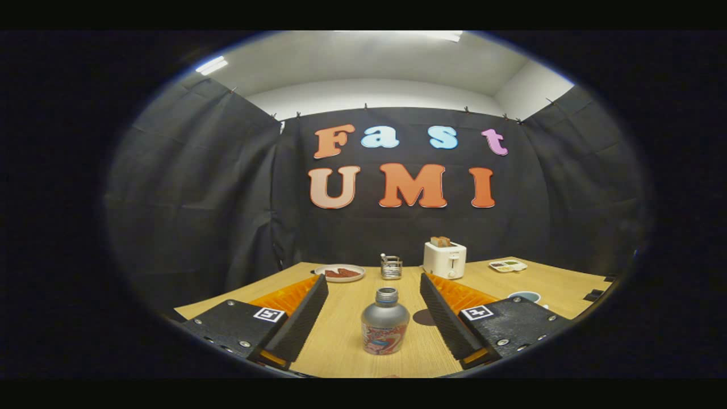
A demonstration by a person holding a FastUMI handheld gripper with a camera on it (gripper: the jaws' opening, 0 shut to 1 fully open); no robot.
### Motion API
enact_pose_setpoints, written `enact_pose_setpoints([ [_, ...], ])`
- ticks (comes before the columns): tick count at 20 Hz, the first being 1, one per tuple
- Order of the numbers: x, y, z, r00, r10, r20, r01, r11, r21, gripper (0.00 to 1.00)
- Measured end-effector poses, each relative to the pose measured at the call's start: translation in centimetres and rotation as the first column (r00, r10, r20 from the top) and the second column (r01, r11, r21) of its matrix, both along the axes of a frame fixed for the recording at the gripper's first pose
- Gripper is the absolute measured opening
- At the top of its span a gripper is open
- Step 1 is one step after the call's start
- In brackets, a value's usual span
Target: Take the bottle from table, then pour the juice into the cup, finally place the bottle on the coaster
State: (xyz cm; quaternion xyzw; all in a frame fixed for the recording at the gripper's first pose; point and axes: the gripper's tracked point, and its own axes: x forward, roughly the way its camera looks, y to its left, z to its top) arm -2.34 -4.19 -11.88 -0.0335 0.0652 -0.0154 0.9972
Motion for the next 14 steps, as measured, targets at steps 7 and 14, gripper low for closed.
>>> enact_pose_setpoints([
  [7,1.1,-0.5,-5.2,0.996,-0.022,-0.091,0.019,0.999,-0.028,0.97],
  [14,1.4,-0.9,-10.2,0.982,-0.037,-0.188,0.036,0.999,-0.007,0.97],
])
